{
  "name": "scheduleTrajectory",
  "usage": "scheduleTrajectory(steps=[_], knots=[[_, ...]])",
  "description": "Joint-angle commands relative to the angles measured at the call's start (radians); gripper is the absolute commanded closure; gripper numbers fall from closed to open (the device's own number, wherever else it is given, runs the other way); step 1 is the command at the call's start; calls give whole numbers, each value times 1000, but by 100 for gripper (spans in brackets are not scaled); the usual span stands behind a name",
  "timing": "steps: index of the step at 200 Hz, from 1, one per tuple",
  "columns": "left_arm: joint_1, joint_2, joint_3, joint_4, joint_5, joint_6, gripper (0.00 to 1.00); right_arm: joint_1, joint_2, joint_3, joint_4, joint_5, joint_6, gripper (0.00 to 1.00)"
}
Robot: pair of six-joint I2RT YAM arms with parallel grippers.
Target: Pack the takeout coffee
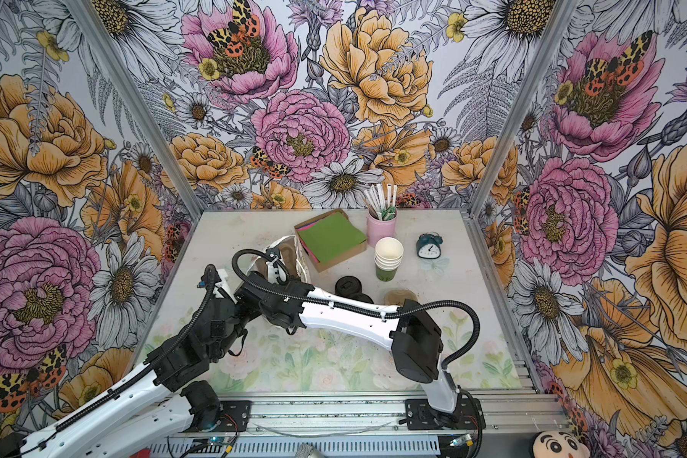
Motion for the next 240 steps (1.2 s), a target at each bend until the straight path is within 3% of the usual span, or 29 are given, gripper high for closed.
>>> scheduleTrajectory(steps=[1,66,173,207,240], knots=[[-7,-26,40,-1,32,0,100,-5,-38,-37,4,-27,-15,90],[-7,-20,24,-18,22,1,100,-6,13,11,22,-110,-51,90],[47,-130,37,-171,60,-91,100,-47,132,92,22,-190,-54,89],[81,-133,34,-180,95,-110,100,-69,166,100,22,-165,-3,89],[103,-119,52,-186,130,-96,100,-92,207,144,23,-136,-33,90]])
